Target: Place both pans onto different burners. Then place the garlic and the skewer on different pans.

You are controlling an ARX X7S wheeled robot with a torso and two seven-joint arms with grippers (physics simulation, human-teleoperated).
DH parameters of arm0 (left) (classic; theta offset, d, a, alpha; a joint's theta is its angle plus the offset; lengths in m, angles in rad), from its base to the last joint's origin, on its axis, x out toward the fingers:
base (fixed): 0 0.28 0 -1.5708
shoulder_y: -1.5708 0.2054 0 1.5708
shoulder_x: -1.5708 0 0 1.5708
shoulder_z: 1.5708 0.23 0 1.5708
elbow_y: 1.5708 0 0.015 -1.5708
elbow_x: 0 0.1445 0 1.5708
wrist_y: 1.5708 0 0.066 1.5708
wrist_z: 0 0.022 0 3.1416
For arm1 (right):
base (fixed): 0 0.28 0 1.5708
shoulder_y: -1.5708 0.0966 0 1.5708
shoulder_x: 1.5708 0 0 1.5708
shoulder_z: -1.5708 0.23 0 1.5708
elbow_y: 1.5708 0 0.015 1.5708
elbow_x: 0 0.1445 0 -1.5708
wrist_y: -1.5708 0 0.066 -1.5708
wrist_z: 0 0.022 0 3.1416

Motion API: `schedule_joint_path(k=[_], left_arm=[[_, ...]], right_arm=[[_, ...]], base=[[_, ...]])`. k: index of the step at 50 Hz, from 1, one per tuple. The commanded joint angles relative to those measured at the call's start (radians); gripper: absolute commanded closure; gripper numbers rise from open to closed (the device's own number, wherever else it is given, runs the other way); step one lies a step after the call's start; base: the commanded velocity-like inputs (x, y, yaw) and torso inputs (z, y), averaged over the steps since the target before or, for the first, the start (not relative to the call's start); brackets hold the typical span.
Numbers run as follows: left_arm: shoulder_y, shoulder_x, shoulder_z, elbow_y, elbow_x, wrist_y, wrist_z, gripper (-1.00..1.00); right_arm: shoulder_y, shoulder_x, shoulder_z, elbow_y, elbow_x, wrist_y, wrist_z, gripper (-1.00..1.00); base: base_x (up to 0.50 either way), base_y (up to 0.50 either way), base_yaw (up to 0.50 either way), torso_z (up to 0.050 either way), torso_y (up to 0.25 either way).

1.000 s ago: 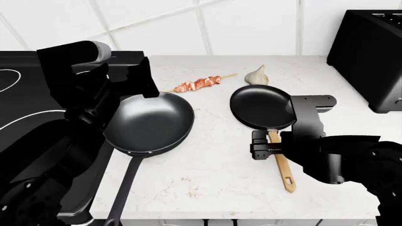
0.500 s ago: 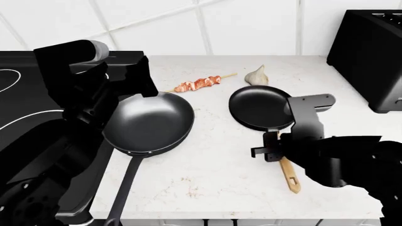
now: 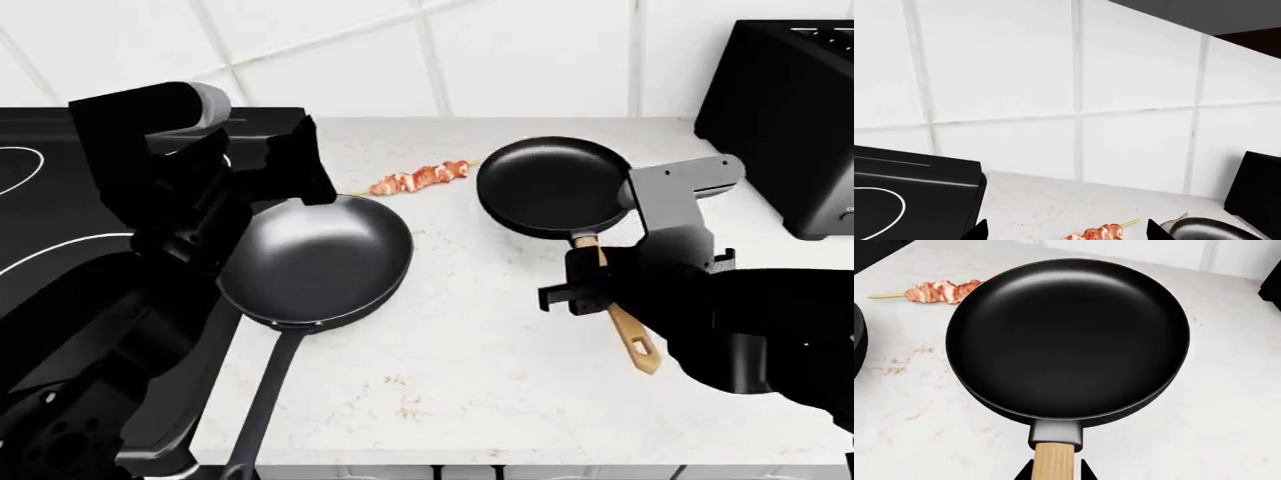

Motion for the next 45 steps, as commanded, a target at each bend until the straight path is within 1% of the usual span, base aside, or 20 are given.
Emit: schedule_joint_path(k=[1, 15, 30, 33, 37, 39, 41, 43, 45], left_arm=[[-0.003, -0.003, -0.001, 0.009, -0.013, -0.006, -0.012, -1.00], [-0.010, -0.008, -0.015, 0.043, -0.059, -0.044, -0.042, -1.00], [-0.004, -0.027, -0.001, 0.053, -0.075, -0.038, -0.017, -1.00], [-0.023, -0.029, -0.026, 0.059, -0.119, -0.072, -0.033, -1.00], [-0.093, -0.020, -0.079, 0.064, -0.272, -0.218, -0.121, -1.00], [-0.125, -0.010, -0.114, 0.079, -0.365, -0.287, -0.188, -1.00], [-0.179, -0.005, -0.151, 0.053, -0.527, -0.404, -0.323, -1.00], [-0.217, -0.020, -0.140, 0.056, -0.602, -0.464, -0.389, -1.00], [-0.261, -0.035, -0.129, 0.007, -0.767, -0.512, -0.547, -1.00]], right_arm=[[0.037, 0.023, 0.050, -0.084, -0.049, -0.031, -0.004, 1.00], [0.039, 0.053, 0.084, -0.174, 0.000, -0.033, 0.044, 1.00], [0.067, 0.081, 0.118, -0.239, 0.062, -0.027, 0.109, 1.00], [0.077, 0.087, 0.124, -0.251, 0.084, -0.021, 0.132, 1.00], [0.099, 0.091, 0.126, -0.259, 0.115, -0.009, 0.162, 1.00], [0.102, 0.092, 0.125, -0.260, 0.121, -0.006, 0.167, 1.00], [0.106, 0.093, 0.123, -0.257, 0.125, -0.004, 0.171, 1.00], [0.111, 0.093, 0.122, -0.255, 0.126, -0.002, 0.173, 1.00], [0.116, 0.093, 0.119, -0.254, 0.127, 0.001, 0.172, 1.00]], base=[[0.00, 0.00, 0.00, 0.000, 0.000], [0.00, 0.00, 0.00, 0.001, 0.002], [0.00, 0.00, 0.00, 0.000, 0.003], [0.00, 0.00, 0.00, 0.003, 0.000], [0.00, 0.00, 0.00, 0.000, 0.003], [0.00, 0.00, 0.00, 0.000, 0.005], [0.00, 0.00, 0.00, 0.000, 0.000], [0.00, 0.00, 0.00, 0.000, 0.005], [0.00, 0.00, 0.00, 0.005, 0.000]])
